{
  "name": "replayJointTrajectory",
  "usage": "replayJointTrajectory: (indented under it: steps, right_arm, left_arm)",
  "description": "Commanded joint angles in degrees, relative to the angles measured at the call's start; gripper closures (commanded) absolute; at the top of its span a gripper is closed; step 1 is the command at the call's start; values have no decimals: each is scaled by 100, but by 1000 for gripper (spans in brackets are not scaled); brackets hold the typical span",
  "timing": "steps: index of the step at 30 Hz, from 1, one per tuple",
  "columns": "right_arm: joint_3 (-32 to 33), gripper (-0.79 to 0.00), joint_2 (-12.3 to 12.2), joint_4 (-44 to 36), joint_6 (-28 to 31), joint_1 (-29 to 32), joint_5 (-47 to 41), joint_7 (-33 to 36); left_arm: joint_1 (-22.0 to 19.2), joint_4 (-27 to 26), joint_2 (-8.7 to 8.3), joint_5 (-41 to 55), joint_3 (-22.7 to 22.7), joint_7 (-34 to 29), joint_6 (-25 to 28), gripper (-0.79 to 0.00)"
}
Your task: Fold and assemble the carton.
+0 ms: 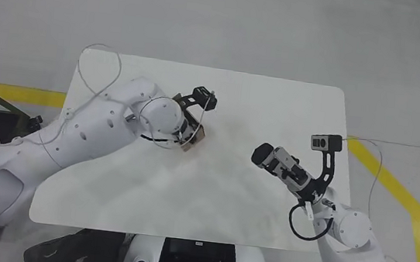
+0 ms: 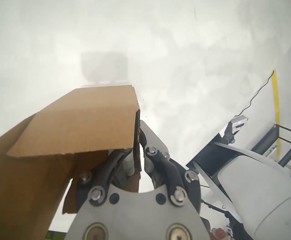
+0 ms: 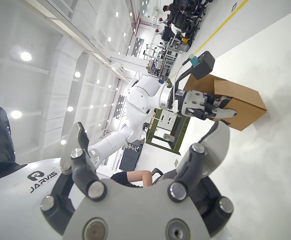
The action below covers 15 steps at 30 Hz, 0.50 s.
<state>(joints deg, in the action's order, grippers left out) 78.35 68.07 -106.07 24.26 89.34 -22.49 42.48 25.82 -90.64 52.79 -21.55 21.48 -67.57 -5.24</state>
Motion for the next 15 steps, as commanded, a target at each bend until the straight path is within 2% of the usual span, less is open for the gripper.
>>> replayJointTrajectory:
  steps: [1,7,8,9,10,15]
  right_arm:
    - [8,-785,-3,15,20,8,-21,-7]
    - [28,-785,-15,29,72,27,-25,-34]
    - [27,-785,-16,29,75,29,-22,-38]
    - [26,-785,-18,31,78,30,-22,-40]
    - [24,-785,-19,38,78,30,-24,-42]
    - [-4,-785,-24,62,72,12,-6,-62]
  left_arm:
    - [47,13,50,-167,-64,56,-64,0]
    - [137,104,186,-455,-127,160,-128,0]
    - [148,112,202,-468,-121,160,-110,-182]
    - [159,109,215,-503,-119,159,-71,-613]
    - [180,118,226,-454,-104,121,-34,-785]
    - [225,57,223,-60,175,88,171,-785]
